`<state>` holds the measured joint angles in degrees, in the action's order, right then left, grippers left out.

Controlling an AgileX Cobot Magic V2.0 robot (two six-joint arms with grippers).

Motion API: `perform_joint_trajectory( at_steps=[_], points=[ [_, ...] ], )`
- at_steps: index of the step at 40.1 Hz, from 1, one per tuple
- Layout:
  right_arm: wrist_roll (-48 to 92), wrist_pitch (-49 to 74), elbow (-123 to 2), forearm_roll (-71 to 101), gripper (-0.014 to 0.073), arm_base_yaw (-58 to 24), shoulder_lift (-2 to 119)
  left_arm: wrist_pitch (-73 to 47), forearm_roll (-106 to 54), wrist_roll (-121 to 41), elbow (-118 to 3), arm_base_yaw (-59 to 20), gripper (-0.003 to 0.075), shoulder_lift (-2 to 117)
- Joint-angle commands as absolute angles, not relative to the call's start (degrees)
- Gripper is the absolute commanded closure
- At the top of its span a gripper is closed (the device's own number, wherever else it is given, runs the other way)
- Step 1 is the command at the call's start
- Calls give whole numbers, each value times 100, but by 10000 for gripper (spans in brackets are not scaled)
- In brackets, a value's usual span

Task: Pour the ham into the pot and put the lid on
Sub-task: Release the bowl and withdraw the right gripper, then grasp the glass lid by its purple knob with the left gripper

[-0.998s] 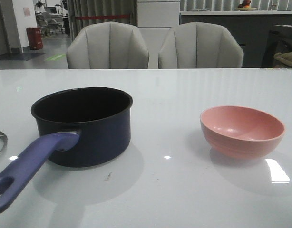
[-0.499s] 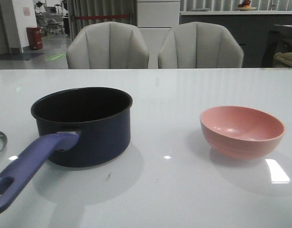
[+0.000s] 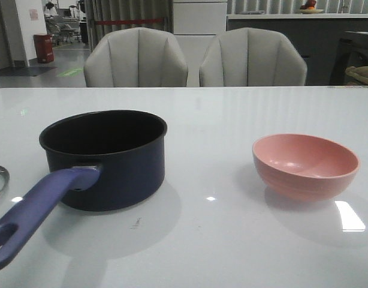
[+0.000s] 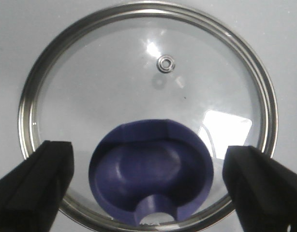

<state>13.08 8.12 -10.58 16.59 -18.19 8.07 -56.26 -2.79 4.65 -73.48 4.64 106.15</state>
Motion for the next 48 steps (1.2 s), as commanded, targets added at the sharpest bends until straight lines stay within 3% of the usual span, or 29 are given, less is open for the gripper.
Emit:
perform_joint_trajectory(
  at_steps=[1, 8, 20, 25, 48],
  points=[
    [1340, 409, -1218, 1667, 450, -1820, 860, -5573, -333, 540, -7515, 470, 83, 10426],
    [1340, 409, -1218, 1667, 450, -1820, 860, -5586, -344, 540, -7515, 470, 106, 10552],
    [1340, 409, -1218, 1667, 450, -1820, 860, -5507, -355, 540, -7528, 470, 437, 10615],
    [1340, 409, -1218, 1667, 450, -1820, 860, -5518, -355, 540, -7568, 470, 509, 10615],
    [1340, 409, -1218, 1667, 450, -1820, 860, -6336, -318, 502, -8340, 424, 535, 10538]
  ],
)
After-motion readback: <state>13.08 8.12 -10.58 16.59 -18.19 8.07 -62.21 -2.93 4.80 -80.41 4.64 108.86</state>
